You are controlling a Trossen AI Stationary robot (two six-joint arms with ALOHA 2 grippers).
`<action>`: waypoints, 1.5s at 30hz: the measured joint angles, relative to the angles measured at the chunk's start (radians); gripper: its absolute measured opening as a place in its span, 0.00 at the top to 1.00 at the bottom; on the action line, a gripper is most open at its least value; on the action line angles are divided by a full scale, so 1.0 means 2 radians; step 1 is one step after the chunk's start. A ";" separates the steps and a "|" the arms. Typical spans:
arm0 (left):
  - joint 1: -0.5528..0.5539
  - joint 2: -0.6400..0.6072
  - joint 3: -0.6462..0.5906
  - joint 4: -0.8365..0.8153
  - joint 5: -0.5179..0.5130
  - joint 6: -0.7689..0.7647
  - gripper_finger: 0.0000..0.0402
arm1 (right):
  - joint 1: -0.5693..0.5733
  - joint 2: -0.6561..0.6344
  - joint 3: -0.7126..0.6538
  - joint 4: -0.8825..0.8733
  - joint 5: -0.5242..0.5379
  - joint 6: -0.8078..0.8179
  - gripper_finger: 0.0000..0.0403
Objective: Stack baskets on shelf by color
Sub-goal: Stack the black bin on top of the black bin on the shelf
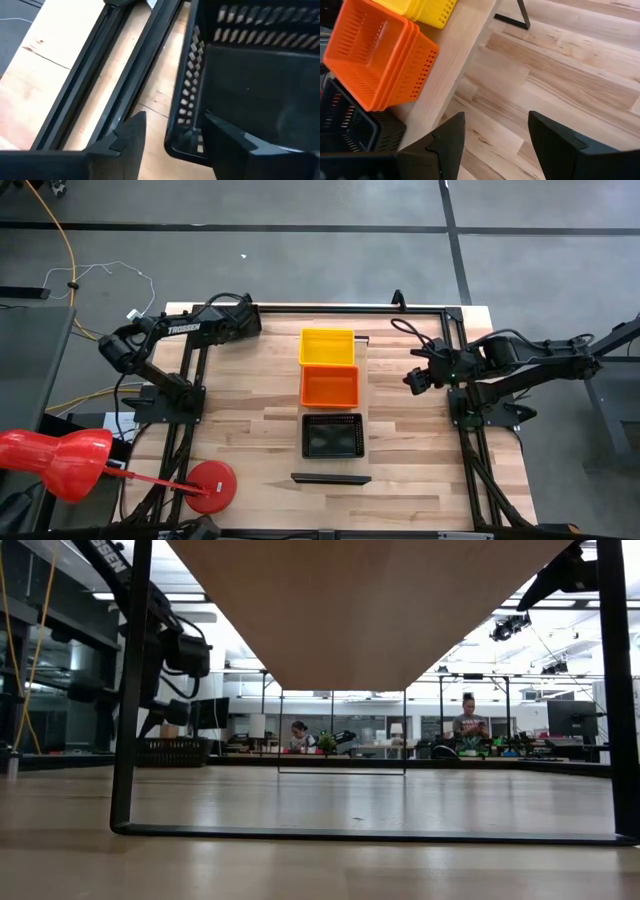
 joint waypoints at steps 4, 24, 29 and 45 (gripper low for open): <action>0.001 0.000 0.000 0.005 -0.003 -0.003 0.69 | 0.000 0.000 0.000 0.005 0.000 -0.001 0.49; -0.061 -0.276 0.000 0.002 0.017 0.073 1.00 | 0.000 0.000 0.000 0.026 0.030 -0.015 0.49; -0.102 -0.396 0.000 0.005 0.051 0.061 1.00 | 0.000 0.000 0.000 0.044 0.044 -0.020 0.49; -0.571 -0.350 0.072 0.067 -0.140 -0.165 1.00 | 0.000 0.000 0.000 0.055 0.062 -0.018 0.49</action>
